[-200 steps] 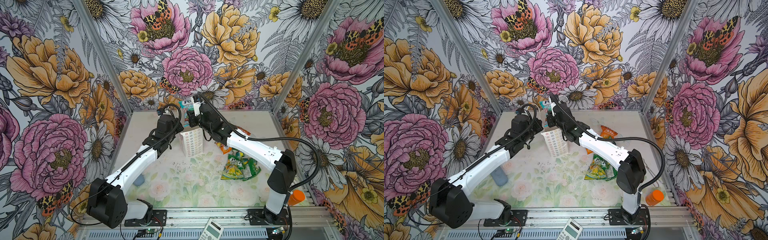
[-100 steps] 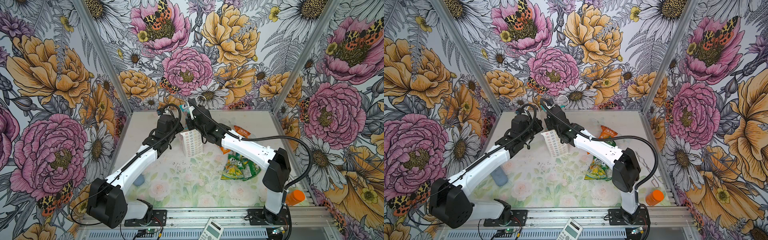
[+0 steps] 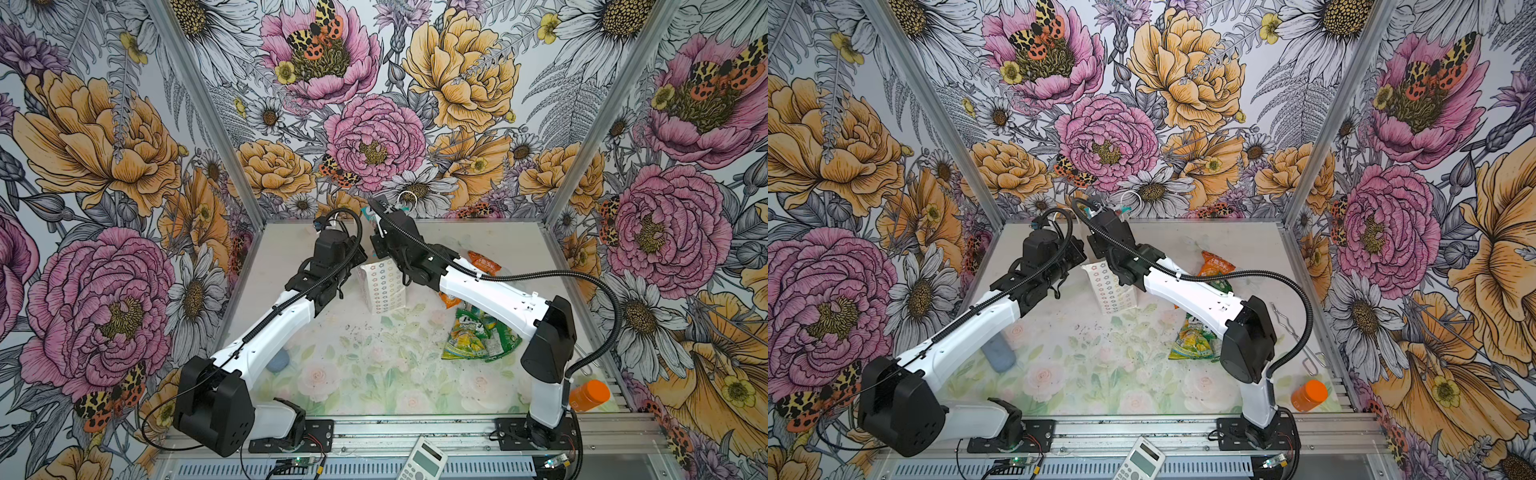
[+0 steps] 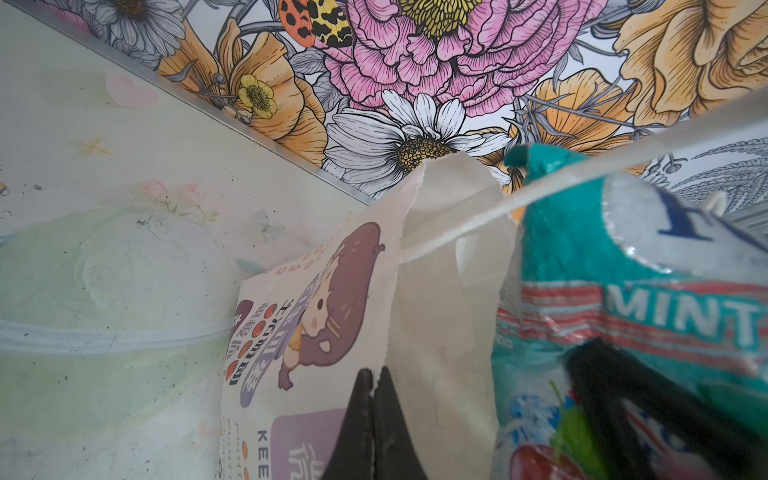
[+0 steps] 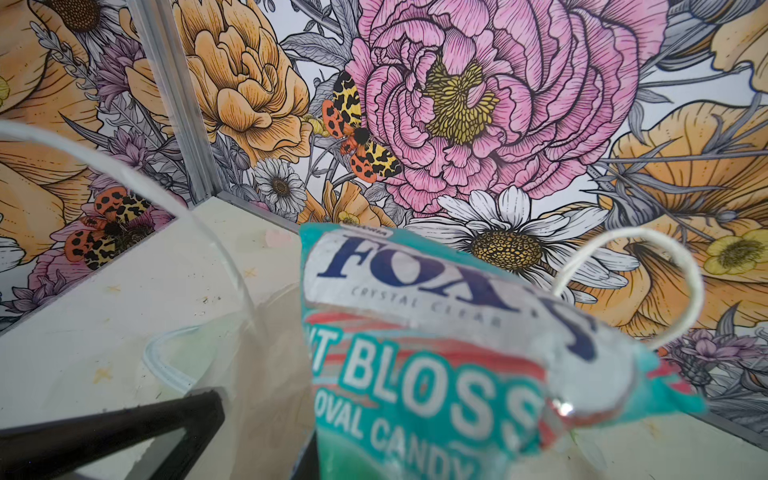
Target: Place the snacks into the paper bag
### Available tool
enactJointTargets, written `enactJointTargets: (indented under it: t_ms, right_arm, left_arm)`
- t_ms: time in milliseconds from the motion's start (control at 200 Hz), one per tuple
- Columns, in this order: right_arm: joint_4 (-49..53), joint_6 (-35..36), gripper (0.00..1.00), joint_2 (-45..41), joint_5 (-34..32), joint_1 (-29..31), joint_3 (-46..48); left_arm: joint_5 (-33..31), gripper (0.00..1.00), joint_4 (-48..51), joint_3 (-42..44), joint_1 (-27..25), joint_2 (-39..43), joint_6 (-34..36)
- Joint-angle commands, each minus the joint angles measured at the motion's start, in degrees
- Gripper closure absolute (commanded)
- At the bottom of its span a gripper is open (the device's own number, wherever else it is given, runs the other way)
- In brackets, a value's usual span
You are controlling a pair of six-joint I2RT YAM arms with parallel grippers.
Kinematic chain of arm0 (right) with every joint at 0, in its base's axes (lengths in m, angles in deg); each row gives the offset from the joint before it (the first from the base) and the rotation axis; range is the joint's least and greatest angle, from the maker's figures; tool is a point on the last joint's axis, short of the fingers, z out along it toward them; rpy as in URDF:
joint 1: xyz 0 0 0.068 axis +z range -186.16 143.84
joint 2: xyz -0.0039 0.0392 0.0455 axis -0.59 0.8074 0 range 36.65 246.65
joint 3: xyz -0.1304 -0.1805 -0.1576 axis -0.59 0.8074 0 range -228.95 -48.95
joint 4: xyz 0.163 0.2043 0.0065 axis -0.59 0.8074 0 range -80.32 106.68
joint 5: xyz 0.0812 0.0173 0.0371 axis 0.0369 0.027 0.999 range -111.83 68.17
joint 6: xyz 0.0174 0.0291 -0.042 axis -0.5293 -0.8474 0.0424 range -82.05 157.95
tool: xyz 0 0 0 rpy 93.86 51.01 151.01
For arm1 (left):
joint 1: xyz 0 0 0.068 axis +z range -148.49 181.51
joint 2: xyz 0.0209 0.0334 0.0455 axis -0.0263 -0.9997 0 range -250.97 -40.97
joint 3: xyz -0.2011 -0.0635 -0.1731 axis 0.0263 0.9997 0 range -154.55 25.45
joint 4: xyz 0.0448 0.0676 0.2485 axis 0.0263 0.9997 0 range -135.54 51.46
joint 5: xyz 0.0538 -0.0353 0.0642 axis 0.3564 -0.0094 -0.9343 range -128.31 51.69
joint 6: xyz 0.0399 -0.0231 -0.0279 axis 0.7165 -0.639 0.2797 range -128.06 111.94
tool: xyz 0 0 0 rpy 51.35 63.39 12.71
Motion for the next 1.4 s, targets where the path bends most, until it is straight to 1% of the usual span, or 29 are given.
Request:
enactJointTargets:
  t_ms: [0,400,450,535,971,1191,1391]
  right_arm:
    - [0.8,1.1,1.0,1.1,-2.5,0.4,-2.8]
    - [5.8,1.5,1.0,2.3,-3.1,0.5,-5.5]
    - [6.3,1.4,0.98,2.3,-3.1,0.5,-5.7]
    - [6.6,1.4,0.97,2.3,-3.1,0.7,-5.9]
    - [11.3,1.8,0.96,2.7,-2.9,1.0,-7.7]
    - [15.3,2.4,0.95,3.6,-1.2,1.0,-9.7]
    - [20.6,2.9,0.95,6.1,1.0,1.1,-13.8]
  left_arm:
    - [1.3,1.0,-0.9,0.7,0.5,0.6,-1.2]
    - [1.1,1.0,-1.1,1.1,0.5,0.9,-1.3]
    - [1.2,1.0,-1.1,1.2,0.6,0.9,-1.3]
    - [1.0,1.0,-1.1,1.4,0.6,0.9,-1.5]
    - [0.5,1.0,-1.1,1.9,0.9,1.6,-1.7]
    - [0.6,1.0,-1.4,1.9,0.8,1.4,-1.9]
    - [0.7,1.0,-1.8,1.9,0.7,1.2,-2.1]
